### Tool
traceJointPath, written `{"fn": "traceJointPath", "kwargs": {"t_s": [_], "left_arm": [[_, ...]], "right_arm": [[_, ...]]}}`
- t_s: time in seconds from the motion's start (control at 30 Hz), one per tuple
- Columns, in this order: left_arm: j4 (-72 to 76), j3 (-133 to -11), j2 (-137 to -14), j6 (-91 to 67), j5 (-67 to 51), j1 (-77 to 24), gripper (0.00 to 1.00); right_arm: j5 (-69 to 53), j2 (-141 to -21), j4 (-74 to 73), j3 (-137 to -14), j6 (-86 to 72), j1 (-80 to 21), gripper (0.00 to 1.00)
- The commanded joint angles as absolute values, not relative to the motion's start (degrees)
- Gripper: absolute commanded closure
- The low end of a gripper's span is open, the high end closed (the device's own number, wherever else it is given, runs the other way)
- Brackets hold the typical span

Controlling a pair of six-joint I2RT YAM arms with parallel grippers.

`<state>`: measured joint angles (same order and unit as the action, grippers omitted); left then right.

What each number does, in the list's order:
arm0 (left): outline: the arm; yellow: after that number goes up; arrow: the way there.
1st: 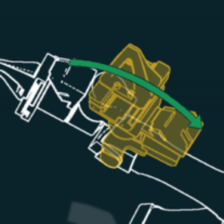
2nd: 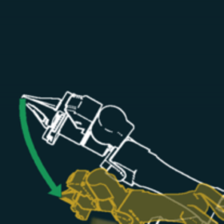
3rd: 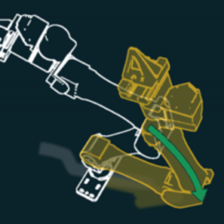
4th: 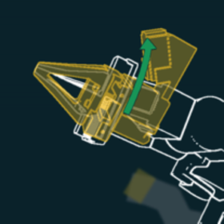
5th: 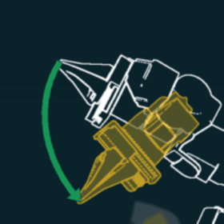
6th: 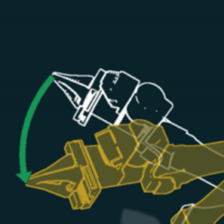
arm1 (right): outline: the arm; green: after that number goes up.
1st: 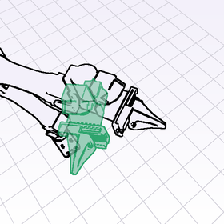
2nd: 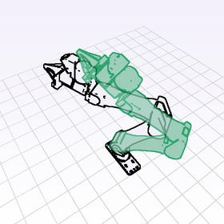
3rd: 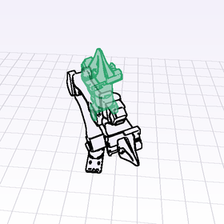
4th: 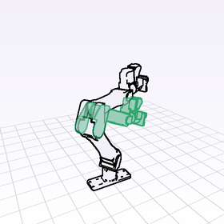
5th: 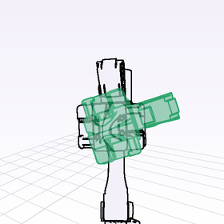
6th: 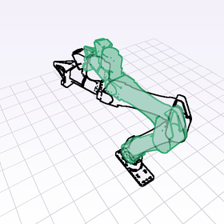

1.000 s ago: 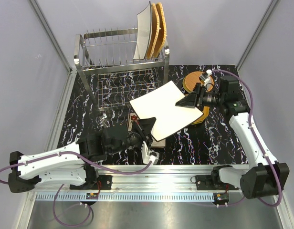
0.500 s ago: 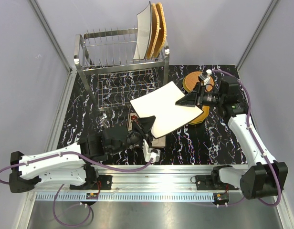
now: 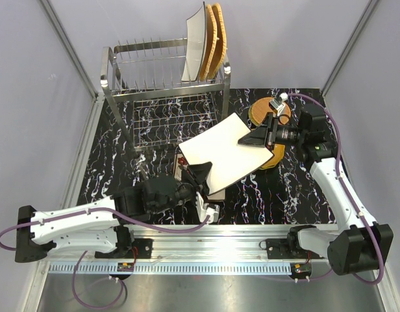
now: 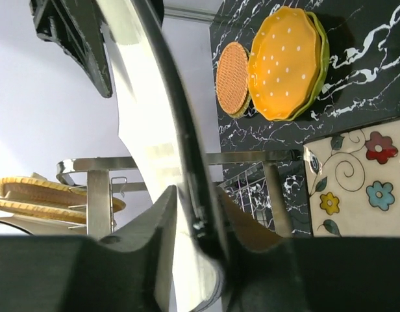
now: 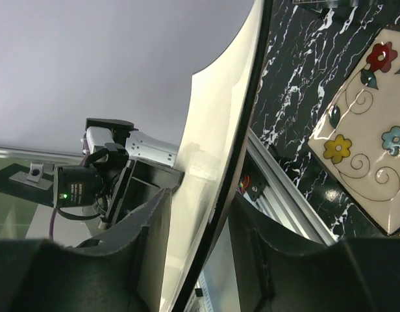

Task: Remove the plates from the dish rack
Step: Pass the plate from the left arm to the right

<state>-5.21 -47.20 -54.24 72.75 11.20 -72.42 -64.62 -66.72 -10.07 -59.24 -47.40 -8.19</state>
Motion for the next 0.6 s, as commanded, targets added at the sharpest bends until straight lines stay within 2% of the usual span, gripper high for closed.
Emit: {"fn": "traceJointPath", "kwargs": {"t_s": [0.0,0.03,0.13,0.17,0.2,0.23,0.33,0.37,0.47,0.57], "left_arm": [[7.73,-48.08,-53.17,74.18,10.20,-72.77,0.86],[7.82,-47.99,-53.17,74.61,10.20,-72.69,0.91],[6.77,-48.43,-53.35,76.72,10.72,-72.69,1.00],[6.51,-48.51,-53.26,77.42,10.90,-72.69,1.00],[6.16,-48.52,-53.17,77.95,11.07,-72.69,1.00],[5.63,-48.69,-53.00,78.57,11.07,-72.69,1.00],[3.35,-48.69,-52.21,79.89,11.34,-72.69,1.00],[2.30,-48.69,-51.95,80.50,11.34,-72.69,1.00],[0.80,-48.87,-50.45,81.21,11.69,-72.69,1.00],[-0.78,-49.30,-49.92,81.74,11.95,-72.69,1.00]], "right_arm": [[-68.73,-66.09,-5.18,-59.50,-45.01,-9.41,1.00],[-69.08,-66.27,-5.79,-59.50,-44.65,-9.49,1.00],[-69.52,-66.44,-8.51,-59.33,-42.20,-9.41,1.00],[-69.43,-66.36,-11.14,-59.41,-41.14,-9.49,0.96],[-69.35,-66.36,-12.29,-59.41,-39.22,-9.41,0.87],[-69.08,-66.44,-14.13,-59.33,-38.68,-9.49,0.70],[-68.73,-66.53,-16.69,-59.33,-36.48,-9.49,0.46],[-68.82,-66.45,-16.87,-59.24,-36.39,-9.49,0.33],[-70.13,-66.97,-16.61,-59.24,-36.65,-9.58,0.17],[-71.63,-67.67,-16.08,-59.33,-37.53,-9.49,0.15]]}}
